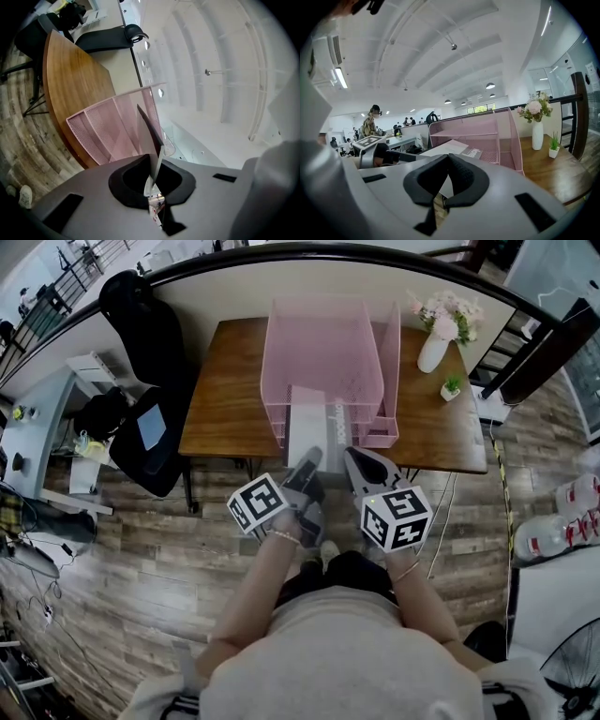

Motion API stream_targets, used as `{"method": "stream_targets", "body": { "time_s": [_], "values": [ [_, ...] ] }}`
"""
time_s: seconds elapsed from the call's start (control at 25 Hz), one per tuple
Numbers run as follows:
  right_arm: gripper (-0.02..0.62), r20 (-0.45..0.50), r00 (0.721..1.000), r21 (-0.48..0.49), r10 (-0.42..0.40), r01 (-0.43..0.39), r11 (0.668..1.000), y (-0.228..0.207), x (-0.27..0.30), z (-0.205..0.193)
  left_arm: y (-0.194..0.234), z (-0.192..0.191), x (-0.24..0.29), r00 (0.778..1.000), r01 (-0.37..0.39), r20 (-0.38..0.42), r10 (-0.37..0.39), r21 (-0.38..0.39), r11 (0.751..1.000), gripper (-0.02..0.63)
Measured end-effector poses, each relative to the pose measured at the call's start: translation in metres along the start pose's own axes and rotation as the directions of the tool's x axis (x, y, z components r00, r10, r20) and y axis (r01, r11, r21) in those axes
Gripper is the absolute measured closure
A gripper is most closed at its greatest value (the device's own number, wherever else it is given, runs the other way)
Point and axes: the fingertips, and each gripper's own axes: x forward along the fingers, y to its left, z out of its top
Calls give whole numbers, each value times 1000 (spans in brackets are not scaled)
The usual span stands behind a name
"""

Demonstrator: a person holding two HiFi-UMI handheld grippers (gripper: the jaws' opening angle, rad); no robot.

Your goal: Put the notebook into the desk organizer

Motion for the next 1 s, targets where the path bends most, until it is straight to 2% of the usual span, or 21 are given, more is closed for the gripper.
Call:
{"method": "stream_targets", "body": {
  "time_s": [0.28,0.48,0.72,1.0],
  "values": [
    [584,-19,1000,15,19,-19,1000,-11,12,-4,7,7,13,999,-22,31,22,11,1000,592],
    [584,-32,999,17,34,-33,999,-16,21,-7,17,12,22,999,-24,46,24,-15,1000,594],
    [584,-41,998,32,44,-43,999,-24,32,-10,23,17,35,999,-39,36,38,34,999,577],
    [584,-45,998,31,49,-48,998,-30,41,-9,40,24,45,996,-68,60,68,-10,998,569]
  ]
}}
